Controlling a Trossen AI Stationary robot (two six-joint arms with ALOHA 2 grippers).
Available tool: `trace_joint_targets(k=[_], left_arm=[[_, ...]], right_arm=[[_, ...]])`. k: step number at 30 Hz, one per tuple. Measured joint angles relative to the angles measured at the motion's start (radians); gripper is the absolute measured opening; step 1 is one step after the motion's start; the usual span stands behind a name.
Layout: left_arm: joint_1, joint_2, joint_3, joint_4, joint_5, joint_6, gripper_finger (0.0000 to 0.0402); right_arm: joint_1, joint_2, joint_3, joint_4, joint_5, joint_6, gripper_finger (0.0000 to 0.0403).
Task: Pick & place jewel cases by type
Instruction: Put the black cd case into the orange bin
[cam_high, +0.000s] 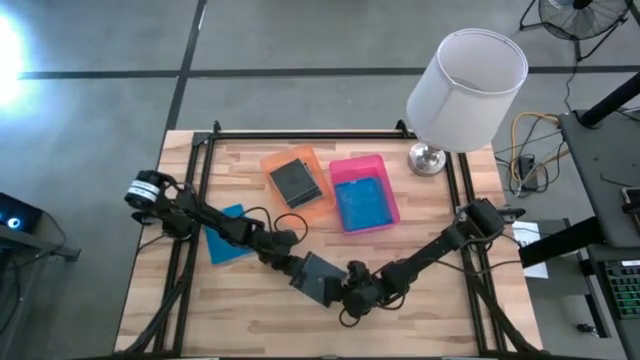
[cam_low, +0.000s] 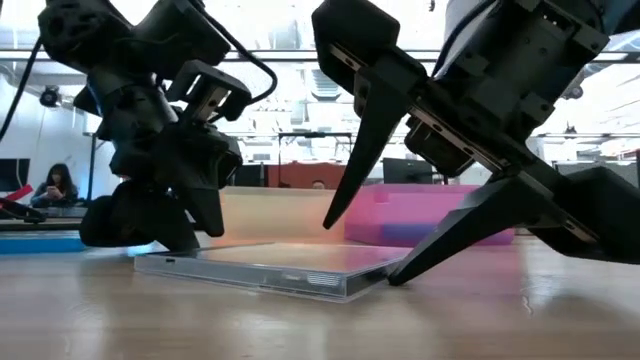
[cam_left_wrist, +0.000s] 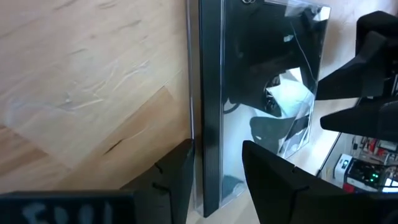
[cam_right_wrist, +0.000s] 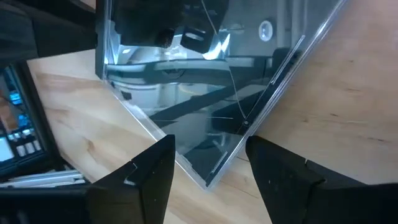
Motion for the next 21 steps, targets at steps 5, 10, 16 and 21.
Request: trace_joint_targets(k=[5, 10, 16, 21], left_arm=[[0.013, -0.055, -0.004, 0.014, 0.015, 0.008, 0.0124], [0.023, -0.097, -0.006, 0.022, 0.041, 0.022, 0.0124], [0.024, -0.117, -0.003, 0.036, 0.068, 0.014, 0.0124], [0.023, -0.121, -0.003, 0.105, 0.125, -0.032, 0.0124]], right_arm=[[0.002, -0.003, -0.047, 0.075, -0.007, 0.015, 0.0203], [0.013, -0.004, -0.062, 0.086, -0.019, 0.026, 0.0203], [0.036, -0.006, -0.067, 0.082, -0.023, 0.021, 0.0203], [0.055, -0.006, -0.067, 0.071, -0.024, 0.001, 0.0203]])
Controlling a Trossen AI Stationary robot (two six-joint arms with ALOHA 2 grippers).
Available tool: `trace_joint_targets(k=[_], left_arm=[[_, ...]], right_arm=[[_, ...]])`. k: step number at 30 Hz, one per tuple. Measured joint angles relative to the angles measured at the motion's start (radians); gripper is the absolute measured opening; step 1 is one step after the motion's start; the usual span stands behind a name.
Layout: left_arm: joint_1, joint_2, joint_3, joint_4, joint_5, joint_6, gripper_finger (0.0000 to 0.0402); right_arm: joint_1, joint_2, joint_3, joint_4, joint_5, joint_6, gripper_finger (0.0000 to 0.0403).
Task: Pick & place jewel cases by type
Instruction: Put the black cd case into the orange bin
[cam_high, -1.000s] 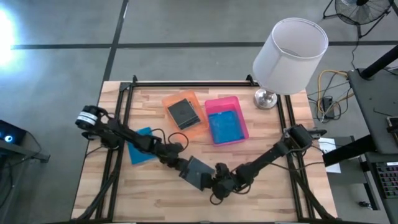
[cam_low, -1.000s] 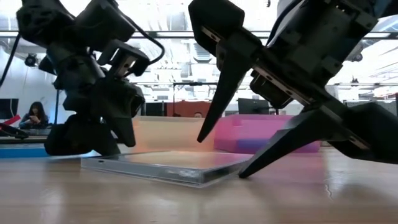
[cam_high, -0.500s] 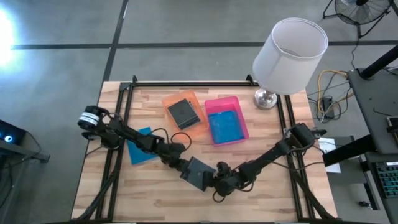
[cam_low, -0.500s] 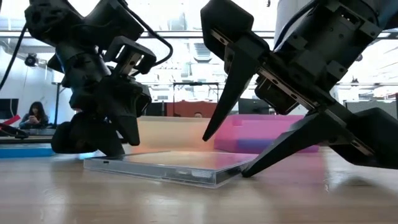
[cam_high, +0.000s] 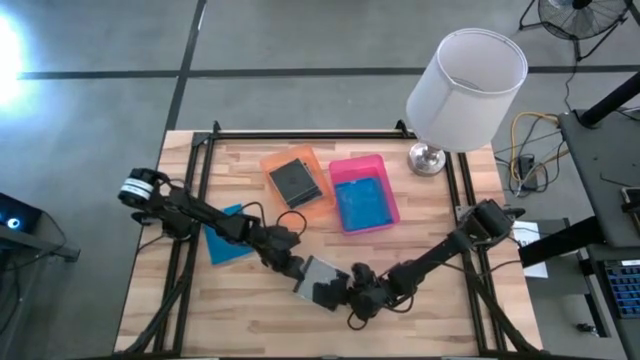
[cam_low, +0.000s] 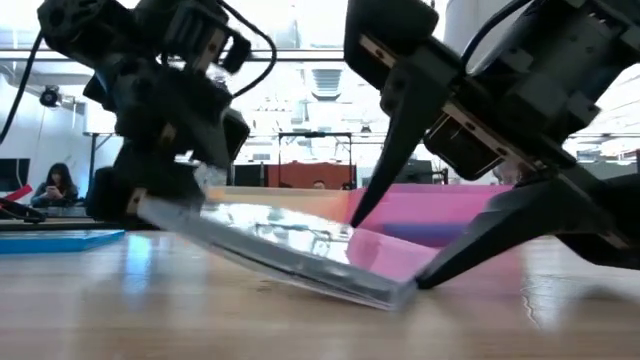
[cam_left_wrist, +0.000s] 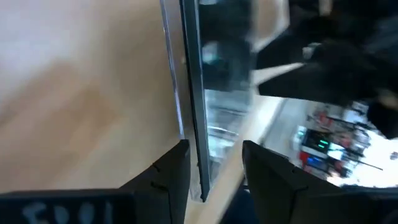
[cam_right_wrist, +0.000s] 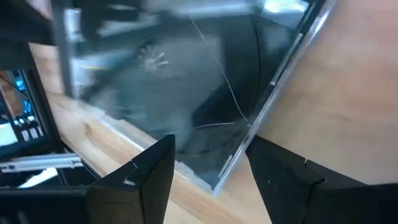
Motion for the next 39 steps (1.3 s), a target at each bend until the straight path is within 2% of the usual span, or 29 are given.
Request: trace_joint_targets(k=[8, 17, 22, 32, 39], left_arm=[[0.000, -0.005, 0.038, 0.225, 0.017, -0.018, 0.0124], [-0.005, 0.015, 0.058, 0.243, 0.012, -0.020, 0.0124], [-0.007, 0.038, 0.056, 0.337, 0.016, -0.065, 0.0124], [-0.011, 0.044, 0.054, 0.392, 0.015, -0.094, 0.0124], [-0.013, 0.045, 0.054, 0.513, 0.015, -0.130, 0.0124]], right_arm=[[0.036, 0.000, 0.003, -0.010, -0.002, -0.038, 0.0203], [0.040, -0.009, 0.003, -0.010, 0.029, -0.043, 0.0203], [0.038, -0.011, 0.003, -0.011, 0.033, -0.055, 0.0203], [0.039, -0.011, 0.002, -0.002, 0.050, -0.151, 0.0203], [0.039, -0.011, 0.002, 0.000, 0.050, -0.229, 0.0203]])
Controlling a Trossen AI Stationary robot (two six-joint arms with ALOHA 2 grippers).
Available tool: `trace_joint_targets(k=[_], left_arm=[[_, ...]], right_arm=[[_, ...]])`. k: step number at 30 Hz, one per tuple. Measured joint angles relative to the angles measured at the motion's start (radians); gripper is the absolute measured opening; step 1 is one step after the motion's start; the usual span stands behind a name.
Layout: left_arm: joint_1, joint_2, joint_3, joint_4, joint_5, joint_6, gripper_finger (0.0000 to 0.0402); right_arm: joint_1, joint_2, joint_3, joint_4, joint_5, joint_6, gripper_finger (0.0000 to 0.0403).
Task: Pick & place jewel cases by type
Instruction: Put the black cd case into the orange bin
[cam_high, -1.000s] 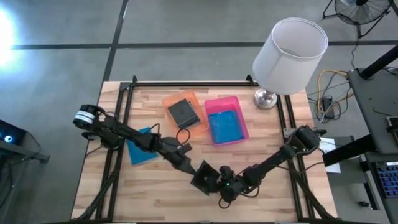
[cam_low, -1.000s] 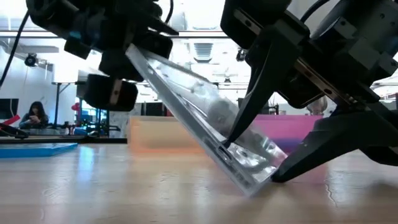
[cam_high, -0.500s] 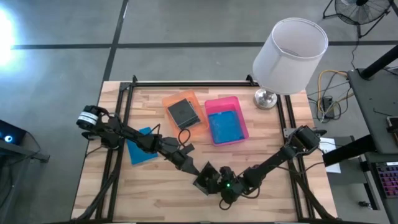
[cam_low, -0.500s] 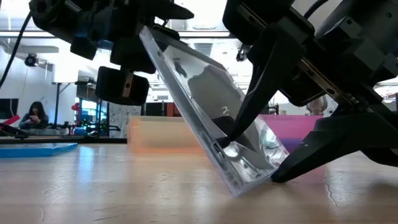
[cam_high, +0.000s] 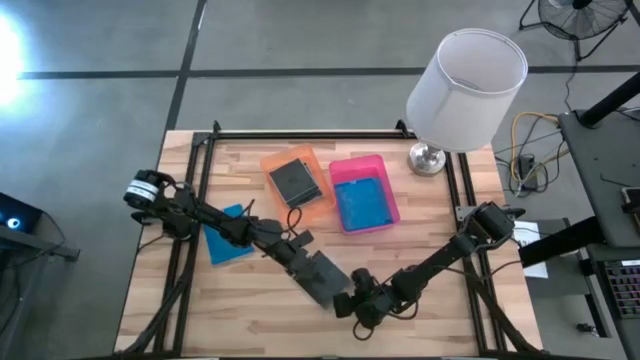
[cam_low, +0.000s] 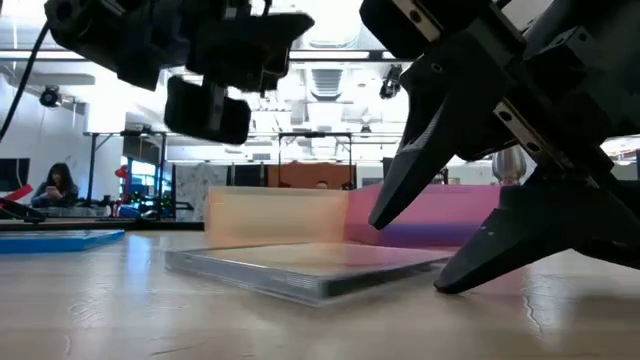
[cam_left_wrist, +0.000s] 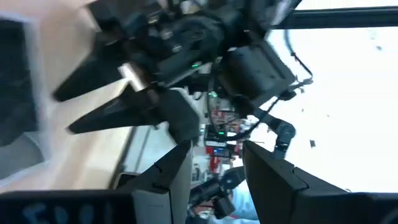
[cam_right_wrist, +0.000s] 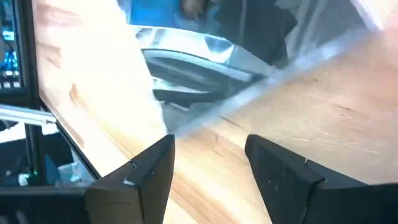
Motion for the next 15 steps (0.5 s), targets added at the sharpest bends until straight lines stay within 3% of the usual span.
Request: trace_joint_targets(k=[3, 7, 11, 15], left_arm=[[-0.001, 0.000, 0.000, 0.002, -0.001, 0.007, 0.0124], [0.000, -0.004, -0.002, -0.171, -0.016, 0.079, 0.0124], [0.018, -0.060, -0.002, -0.445, -0.069, 0.200, 0.0124], [0.035, -0.131, 0.024, -0.815, -0.237, 0.298, 0.0124]], right_arm=[[0.000, 0.000, -0.005, 0.004, -0.021, -0.017, 0.0203], [0.007, -0.002, -0.008, 0.003, -0.032, 0.034, 0.0203], [0.017, -0.002, -0.008, 0.003, -0.022, 0.092, 0.0203], [0.020, -0.002, 0.001, -0.007, -0.009, 0.107, 0.0203]])
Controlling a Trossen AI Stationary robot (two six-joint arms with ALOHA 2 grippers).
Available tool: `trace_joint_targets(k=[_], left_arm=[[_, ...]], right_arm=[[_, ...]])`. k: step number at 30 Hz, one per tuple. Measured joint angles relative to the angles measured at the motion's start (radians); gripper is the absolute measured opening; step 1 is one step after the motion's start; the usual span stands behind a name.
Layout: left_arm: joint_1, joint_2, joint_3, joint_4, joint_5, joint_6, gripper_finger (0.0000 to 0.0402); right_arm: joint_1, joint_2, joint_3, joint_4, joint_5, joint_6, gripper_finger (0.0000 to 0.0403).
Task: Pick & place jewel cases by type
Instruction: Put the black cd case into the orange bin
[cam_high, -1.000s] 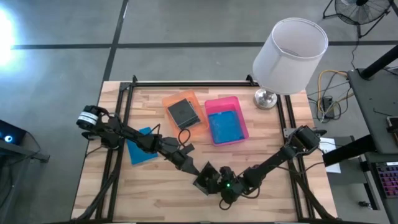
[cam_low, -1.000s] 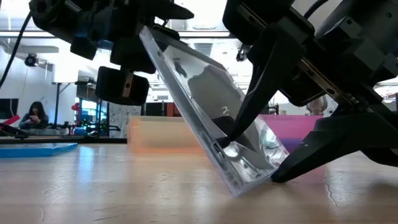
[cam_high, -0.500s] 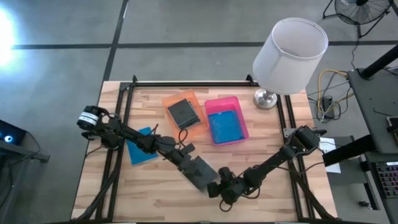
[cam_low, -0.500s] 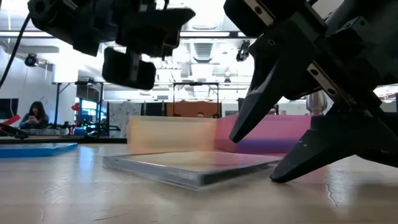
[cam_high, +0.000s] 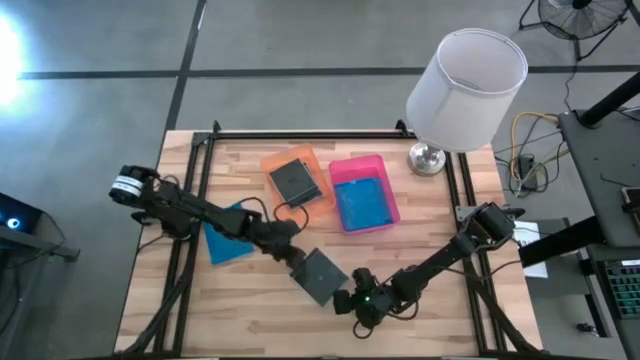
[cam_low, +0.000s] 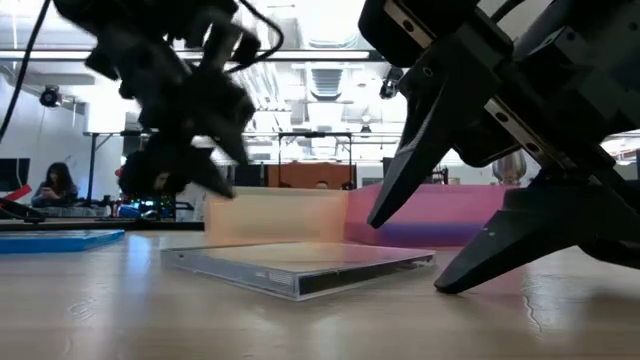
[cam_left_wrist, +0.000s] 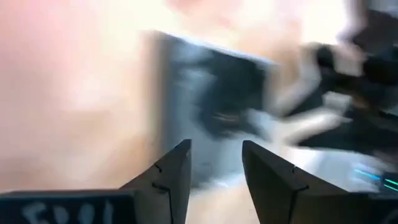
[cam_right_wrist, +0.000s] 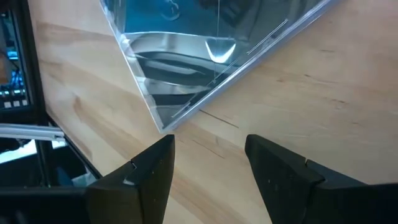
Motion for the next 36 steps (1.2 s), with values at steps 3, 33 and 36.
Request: trace_joint_targets(k=[3, 33, 36], left_arm=[[0.002, -0.007, 0.025, -0.217, -0.066, 0.065, 0.0124], [-0.039, 0.186, -0.010, 0.229, 0.303, -0.061, 0.0124], [-0.040, 0.184, -0.013, 0.271, 0.328, -0.085, 0.0124]], right_arm=[[0.000, 0.001, 0.010, -0.012, 0.000, -0.010, 0.0203], [-0.016, 0.002, 0.011, -0.011, -0.033, -0.090, 0.0203], [-0.016, 0.001, 0.008, -0.010, -0.040, -0.101, 0.0203]])
